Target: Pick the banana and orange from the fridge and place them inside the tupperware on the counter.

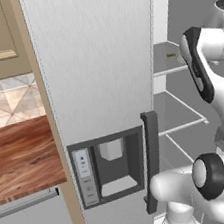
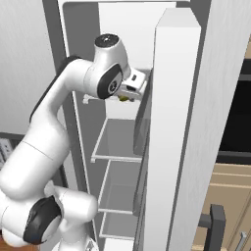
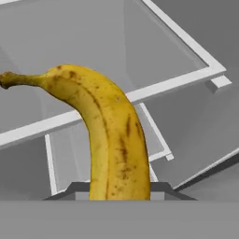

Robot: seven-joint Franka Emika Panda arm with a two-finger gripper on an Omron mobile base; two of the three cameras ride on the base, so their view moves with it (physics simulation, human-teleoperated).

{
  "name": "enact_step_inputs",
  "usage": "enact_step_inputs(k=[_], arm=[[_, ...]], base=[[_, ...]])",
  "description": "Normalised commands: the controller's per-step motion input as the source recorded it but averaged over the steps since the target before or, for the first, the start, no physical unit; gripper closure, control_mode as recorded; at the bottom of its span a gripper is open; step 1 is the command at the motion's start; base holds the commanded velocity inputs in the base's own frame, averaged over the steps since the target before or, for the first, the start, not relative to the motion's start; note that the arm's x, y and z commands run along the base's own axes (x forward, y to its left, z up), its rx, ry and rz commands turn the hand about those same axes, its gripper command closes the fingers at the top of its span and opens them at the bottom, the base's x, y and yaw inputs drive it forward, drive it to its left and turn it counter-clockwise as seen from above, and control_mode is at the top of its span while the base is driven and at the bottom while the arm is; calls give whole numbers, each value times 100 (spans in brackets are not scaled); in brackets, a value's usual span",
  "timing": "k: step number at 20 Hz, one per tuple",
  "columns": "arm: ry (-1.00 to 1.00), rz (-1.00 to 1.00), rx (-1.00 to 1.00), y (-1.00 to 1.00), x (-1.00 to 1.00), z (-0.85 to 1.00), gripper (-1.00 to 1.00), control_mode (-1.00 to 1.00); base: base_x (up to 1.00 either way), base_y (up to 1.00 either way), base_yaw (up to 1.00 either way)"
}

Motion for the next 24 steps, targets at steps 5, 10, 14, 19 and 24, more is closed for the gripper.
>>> enact_step_inputs(k=[5,10,14,19,24], arm=[[0,0,0,4,-91,11,100,-100],[0,0,0,10,-93,9,100,-100],[0,0,0,23,-77,0,100,-100],[0,0,0,31,-59,0,100,-100],[0,0,0,38,-42,0,100,-100]], base=[[0,0,0],[0,0,0],[0,0,0],[0,0,0],[0,0,0]])
